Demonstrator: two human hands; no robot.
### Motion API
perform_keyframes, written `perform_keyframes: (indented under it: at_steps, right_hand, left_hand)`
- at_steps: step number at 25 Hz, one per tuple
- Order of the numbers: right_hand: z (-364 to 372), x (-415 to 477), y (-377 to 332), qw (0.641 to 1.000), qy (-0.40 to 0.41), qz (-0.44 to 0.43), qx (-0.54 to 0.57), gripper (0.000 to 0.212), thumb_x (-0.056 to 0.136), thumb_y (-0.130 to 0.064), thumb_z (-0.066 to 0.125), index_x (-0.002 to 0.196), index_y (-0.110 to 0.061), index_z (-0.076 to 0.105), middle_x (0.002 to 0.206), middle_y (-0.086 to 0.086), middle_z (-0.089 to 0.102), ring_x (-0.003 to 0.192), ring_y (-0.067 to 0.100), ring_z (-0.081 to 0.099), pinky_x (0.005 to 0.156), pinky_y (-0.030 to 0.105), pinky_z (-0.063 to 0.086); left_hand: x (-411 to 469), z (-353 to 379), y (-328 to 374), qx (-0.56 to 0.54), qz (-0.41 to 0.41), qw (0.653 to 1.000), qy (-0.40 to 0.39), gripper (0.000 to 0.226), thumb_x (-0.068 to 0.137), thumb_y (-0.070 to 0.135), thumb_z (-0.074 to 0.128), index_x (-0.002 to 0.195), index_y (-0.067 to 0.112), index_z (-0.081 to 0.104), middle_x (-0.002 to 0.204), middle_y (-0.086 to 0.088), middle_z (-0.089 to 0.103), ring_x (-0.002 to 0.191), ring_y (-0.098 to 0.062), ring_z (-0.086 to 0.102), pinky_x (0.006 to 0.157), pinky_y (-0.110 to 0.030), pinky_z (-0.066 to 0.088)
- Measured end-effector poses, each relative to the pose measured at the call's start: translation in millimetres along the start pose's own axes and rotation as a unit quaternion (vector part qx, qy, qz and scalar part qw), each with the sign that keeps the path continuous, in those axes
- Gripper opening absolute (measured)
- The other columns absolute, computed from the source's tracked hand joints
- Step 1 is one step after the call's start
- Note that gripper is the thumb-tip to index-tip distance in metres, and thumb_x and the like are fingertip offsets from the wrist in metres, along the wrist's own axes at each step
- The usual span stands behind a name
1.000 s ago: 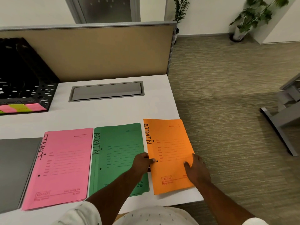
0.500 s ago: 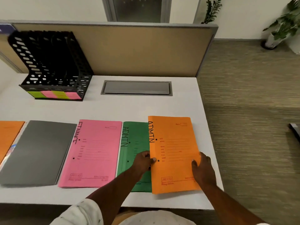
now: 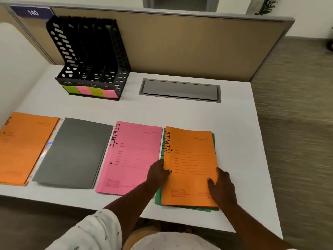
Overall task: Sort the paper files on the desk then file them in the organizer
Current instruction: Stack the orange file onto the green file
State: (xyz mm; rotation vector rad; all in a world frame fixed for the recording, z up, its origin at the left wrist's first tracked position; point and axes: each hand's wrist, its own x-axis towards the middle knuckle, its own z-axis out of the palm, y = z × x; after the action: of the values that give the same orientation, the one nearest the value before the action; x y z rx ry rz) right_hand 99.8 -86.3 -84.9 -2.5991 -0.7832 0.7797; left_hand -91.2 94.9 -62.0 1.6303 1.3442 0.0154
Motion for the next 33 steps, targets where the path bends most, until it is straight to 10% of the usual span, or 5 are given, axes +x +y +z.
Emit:
perform_keyframes:
  at_steps: [14,23,33]
  right_hand:
    - [17,-19,-15,0.991,-0.042,0.012,-0.127,0.061,0.098,-0.045,0.049,0.149,-0.015,0.038,0.159,0.007,0.031,0.142,0.026,0.035,0.116,0.046,0.034]
    - [10,-23,-28,0.991,-0.042,0.019,-0.129,0.055,0.100,-0.043,0.049,0.146,-0.015,0.041,0.155,0.007,0.037,0.135,0.026,0.042,0.111,0.044,0.037]
    - [47,-65,-49,0.993,0.000,0.020,-0.118,0.079,0.099,-0.057,0.044,0.158,-0.014,0.017,0.167,0.009,0.013,0.151,0.031,0.022,0.122,0.051,0.024]
  left_hand:
    - [-2,-7,-29,0.266,0.066,0.960,-0.056,0.060,0.099,0.037,0.049,0.153,0.019,0.029,0.151,-0.006,0.040,0.125,-0.025,0.056,0.092,-0.040,0.055]
    - [-5,-20,-34,0.275,0.122,0.948,-0.103,0.054,0.098,0.032,0.054,0.147,0.018,0.036,0.157,-0.003,0.036,0.131,-0.026,0.050,0.098,-0.041,0.054]
    - [-15,-61,-78,0.339,0.206,0.913,-0.101,0.078,0.099,0.065,0.029,0.161,0.021,0.012,0.169,-0.005,0.005,0.156,-0.026,0.004,0.125,-0.050,0.009]
